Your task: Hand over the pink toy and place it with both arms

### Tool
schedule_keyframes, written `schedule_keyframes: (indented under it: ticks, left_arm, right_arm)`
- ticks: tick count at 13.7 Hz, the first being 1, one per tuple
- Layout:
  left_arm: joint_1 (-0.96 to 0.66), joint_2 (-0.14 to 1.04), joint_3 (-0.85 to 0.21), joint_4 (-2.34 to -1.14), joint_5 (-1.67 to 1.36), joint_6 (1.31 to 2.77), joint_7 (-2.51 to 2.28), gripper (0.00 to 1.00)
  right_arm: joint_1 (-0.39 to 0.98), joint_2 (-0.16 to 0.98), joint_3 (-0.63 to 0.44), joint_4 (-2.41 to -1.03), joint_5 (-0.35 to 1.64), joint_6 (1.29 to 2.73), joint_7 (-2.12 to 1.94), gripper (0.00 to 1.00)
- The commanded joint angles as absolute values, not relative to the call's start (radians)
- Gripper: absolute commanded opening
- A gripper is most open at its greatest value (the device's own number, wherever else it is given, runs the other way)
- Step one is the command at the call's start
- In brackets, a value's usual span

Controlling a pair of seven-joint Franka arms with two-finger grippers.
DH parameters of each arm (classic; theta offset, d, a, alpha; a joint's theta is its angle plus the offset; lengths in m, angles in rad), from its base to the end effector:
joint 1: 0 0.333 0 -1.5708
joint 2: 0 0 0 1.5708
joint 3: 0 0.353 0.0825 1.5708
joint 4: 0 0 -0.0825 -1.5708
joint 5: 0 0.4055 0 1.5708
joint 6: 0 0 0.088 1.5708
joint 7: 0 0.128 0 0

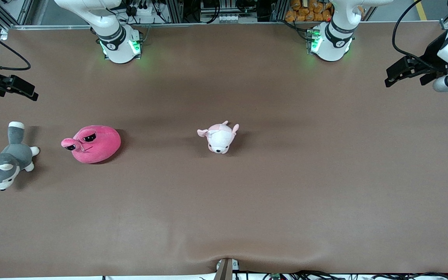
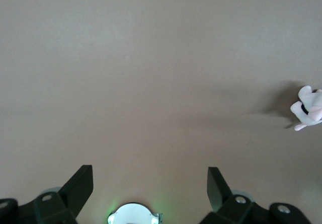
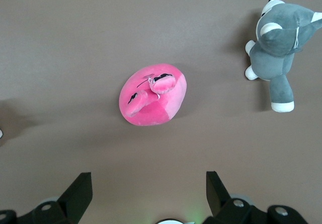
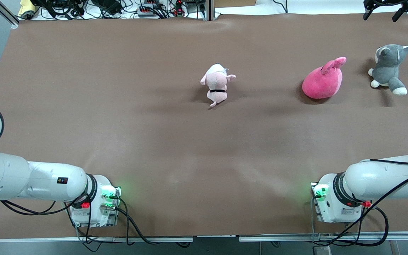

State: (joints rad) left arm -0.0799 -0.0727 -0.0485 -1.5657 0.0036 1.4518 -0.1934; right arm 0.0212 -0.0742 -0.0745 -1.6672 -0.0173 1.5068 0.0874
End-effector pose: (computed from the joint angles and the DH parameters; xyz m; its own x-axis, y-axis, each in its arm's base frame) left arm 0.5327 -0.0694 0.6733 0.9971 0.0657 -0.0391 0.0652 -0.9978 -0.0149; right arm 0.5391 -0.0326 0.6294 0.9864 -0.1405 -0.0849 -0.1393 -0.9901 0.0193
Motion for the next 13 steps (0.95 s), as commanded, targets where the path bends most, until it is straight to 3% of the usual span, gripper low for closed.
schedule_keyframes:
  ticks: [1,13]
  left_arm:
    - [-0.072,-0.063,-0.064,-1.529,0.031,1.42,-0.186,1.0]
    - [-0.075,-0.064,-0.069,-1.523,0.031,1.41,-0.186,1.0]
  right_arm:
    - [0.011,-0.086,-0.069,-1.661,-0.025,1.467,0.077,1.0]
    - [0.021,-0.1,-0.06,-1.624,-0.023,1.44,0.08,1.0]
